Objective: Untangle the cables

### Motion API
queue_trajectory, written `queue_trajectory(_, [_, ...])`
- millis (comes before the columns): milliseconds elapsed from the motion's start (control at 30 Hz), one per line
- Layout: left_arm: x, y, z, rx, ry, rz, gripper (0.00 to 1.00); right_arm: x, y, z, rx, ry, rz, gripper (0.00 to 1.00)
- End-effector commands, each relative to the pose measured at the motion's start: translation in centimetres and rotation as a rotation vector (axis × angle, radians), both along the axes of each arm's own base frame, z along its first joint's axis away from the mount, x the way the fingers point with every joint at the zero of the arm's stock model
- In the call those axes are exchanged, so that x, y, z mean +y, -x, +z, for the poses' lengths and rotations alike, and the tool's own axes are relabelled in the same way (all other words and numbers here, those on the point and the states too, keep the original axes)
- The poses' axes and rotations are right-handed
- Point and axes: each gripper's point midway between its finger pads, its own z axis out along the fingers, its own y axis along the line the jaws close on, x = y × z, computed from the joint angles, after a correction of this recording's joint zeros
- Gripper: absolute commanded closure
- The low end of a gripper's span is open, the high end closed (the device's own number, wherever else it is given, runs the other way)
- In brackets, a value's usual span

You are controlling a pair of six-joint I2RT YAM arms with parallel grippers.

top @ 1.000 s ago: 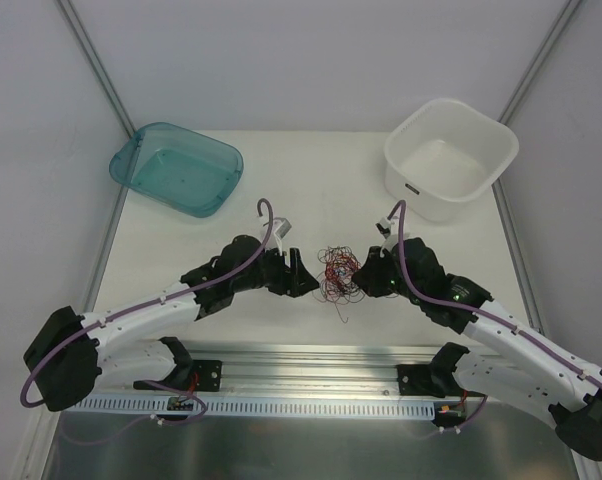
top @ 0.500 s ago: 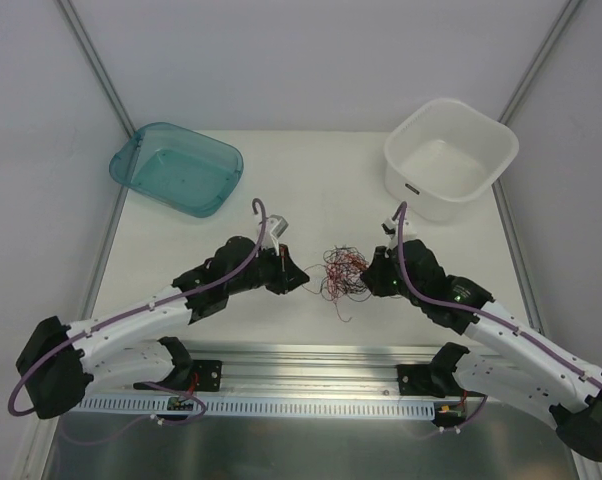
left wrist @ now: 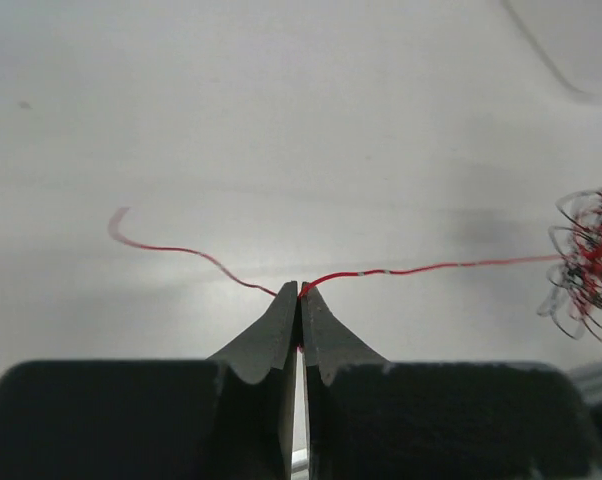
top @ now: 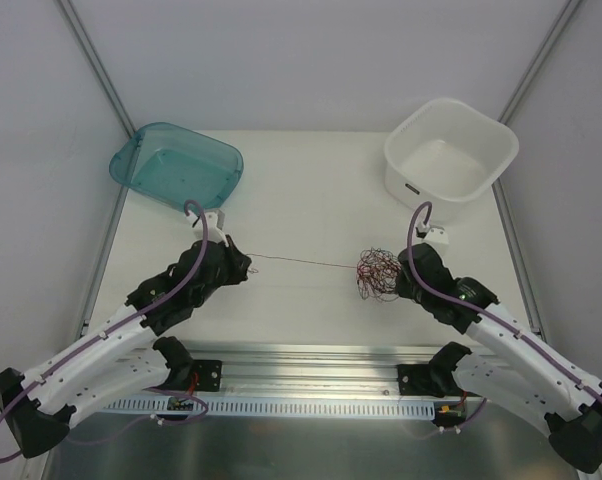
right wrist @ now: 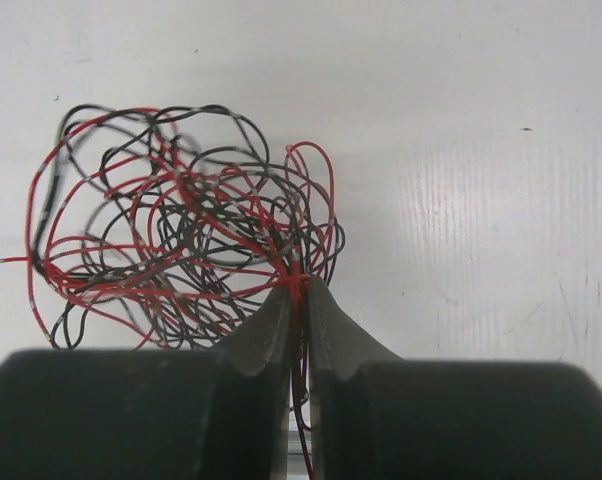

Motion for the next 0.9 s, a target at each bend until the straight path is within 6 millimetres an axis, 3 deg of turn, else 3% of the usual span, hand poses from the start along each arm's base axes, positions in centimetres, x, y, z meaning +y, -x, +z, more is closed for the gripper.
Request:
queue_trajectory(0, [6.3, -0.6, -0.8, 0.026, -0.124, 0.250, 1.00, -2.7, 0.0, 1.1, -0.034, 0.050, -0.084, 1.00])
queue_trajectory(167, [12.1, -0.3, -1.1, 0.074, -0.188, 0.433, 1.00, -5.0, 0.0, 2.9, -0.068, 0.112, -0.126, 0.99])
queue_trajectory(267, [14.4, -0.4, -0.7, 0.090, -0.199, 0.521, 1.00, -6.3, 0.1, 3.7, -0.073, 0.134, -0.148, 0.99])
queue_trajectory(400, [16.8, -0.4, -0.8, 0.128, -0.221, 0.607, 1.00, -8.3, 0.3, 4.9, -0.083, 0.151, -0.194, 0.99])
queue_trajectory(533, [18.8, -0.6, -1.5, 0.183, -0.243, 0.666, 1.00, -9.1, 0.3, 7.9, -0.121, 0.133, -0.198, 0.98])
queue_trajectory(700, [19.5, 0.0, -4.5, 0.286, -0.249, 0.687, 1.00, -9.6, 0.3, 10.5, -0.159, 0.134, -0.179, 0.96])
queue_trajectory(733, [19.2, 0.0, -5.1, 0.307, -0.239, 0.672, 1.00, -9.4, 0.2, 10.5, -0.152, 0.133, -0.169, 0.96])
queue_trajectory(833, [17.4, 0.2, -7.0, 0.360, -0.195, 0.586, 1.00, -6.3, -0.3, 8.8, -0.085, 0.063, -0.031, 0.96])
queue_trajectory(867, [16.8, 0.3, -7.5, 0.375, -0.184, 0.552, 1.00, -3.5, -0.6, 8.3, -0.069, -0.033, 0.076, 0.94])
